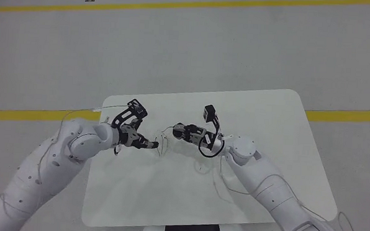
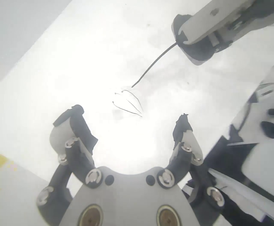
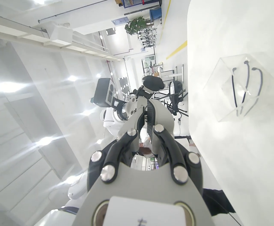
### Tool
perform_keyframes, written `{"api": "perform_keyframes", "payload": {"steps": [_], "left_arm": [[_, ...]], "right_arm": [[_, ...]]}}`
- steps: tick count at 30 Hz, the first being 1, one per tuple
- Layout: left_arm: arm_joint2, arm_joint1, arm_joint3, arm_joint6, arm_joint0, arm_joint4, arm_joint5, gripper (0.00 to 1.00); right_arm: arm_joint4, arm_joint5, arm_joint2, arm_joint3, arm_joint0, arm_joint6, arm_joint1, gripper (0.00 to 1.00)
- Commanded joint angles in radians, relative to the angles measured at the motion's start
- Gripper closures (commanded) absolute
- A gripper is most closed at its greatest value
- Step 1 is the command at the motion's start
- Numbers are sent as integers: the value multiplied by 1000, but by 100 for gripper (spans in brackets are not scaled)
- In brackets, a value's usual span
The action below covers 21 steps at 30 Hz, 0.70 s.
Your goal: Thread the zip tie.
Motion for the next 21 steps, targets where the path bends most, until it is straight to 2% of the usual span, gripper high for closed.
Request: {"api": "perform_keyframes", "payload": {"steps": [1, 7, 8, 10, 14, 17, 21], "left_arm": [[-2, 6, 0, -5, -7, 22, 0, 0], [-2, 6, 0, -5, -7, 22, 0, 0], [-3, 4, 16, 11, -1, -1, 12, 0], [-12, 2, 59, 10, 5, -115, 1, 0], [-27, 1, 139, -98, -15, -385, 0, 0], [-26, -4, 191, -169, -24, -548, 0, 0], [-22, -17, 247, -259, -37, -697, 0, 0]], "right_arm": [[6, 5, 5, -2, -3, -8, 1, 100], [4, 2, 5, -6, -7, -15, 1, 100], [-9, -6, 7, -16, -14, -24, 2, 100], [-60, -20, 11, -25, -20, -31, 8, 100], [-126, -47, 32, -50, -42, -24, 21, 100], [-161, -63, 47, -69, -53, -21, 29, 100], [-202, -88, 51, -94, -62, -3, 36, 100]]}}
